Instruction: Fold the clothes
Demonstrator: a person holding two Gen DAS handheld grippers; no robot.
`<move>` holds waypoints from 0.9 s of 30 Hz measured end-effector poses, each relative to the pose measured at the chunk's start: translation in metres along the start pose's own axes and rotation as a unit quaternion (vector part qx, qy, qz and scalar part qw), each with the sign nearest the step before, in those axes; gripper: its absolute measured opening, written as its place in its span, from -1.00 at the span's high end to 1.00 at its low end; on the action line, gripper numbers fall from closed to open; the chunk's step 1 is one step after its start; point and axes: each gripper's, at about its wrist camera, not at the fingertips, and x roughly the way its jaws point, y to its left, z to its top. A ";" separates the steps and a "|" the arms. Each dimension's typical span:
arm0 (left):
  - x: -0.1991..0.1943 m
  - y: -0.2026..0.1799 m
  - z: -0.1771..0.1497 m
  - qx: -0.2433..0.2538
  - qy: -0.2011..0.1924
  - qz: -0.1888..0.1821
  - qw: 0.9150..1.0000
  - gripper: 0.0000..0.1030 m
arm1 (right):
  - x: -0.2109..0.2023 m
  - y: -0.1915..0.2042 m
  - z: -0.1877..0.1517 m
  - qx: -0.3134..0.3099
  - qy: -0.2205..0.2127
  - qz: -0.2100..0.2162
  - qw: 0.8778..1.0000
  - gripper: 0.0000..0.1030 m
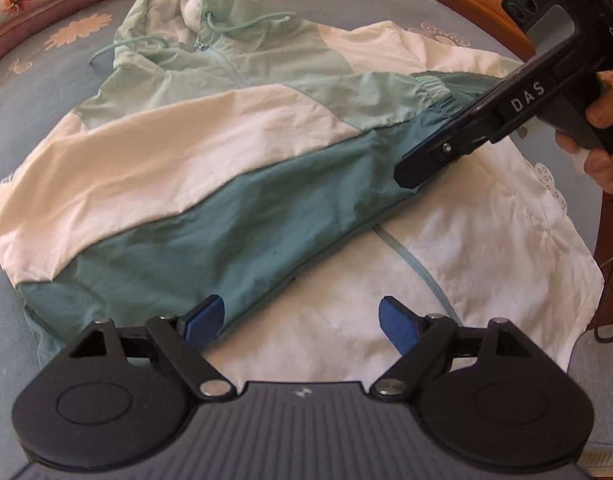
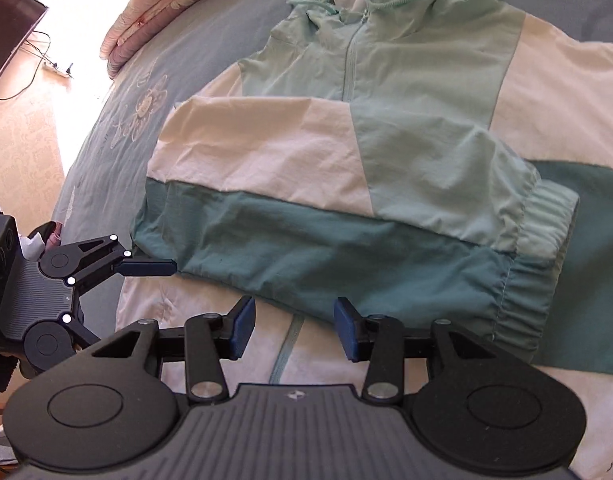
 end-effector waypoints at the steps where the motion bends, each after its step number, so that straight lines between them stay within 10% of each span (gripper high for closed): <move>1: 0.001 0.001 0.007 0.009 -0.016 0.008 1.000 -0.65 | 0.003 0.004 0.009 -0.015 -0.016 -0.011 1.000 0.06; 9: 0.047 -0.029 0.006 0.073 0.016 -0.042 0.996 -0.63 | 0.035 -0.010 0.021 -0.005 0.008 -0.043 0.999 0.06; 19: 0.009 -0.039 -0.007 0.096 0.010 -0.036 0.995 -0.66 | 0.007 0.008 0.008 -0.036 -0.013 -0.022 0.999 0.05; 23: 0.012 -0.007 0.006 0.054 -0.003 0.030 0.998 -0.66 | 0.031 0.021 0.024 -0.061 -0.006 -0.022 0.998 0.05; 27: 0.027 0.028 -0.006 -0.035 0.043 0.021 0.998 -0.65 | 0.048 0.022 0.014 -0.061 0.033 -0.034 0.997 0.05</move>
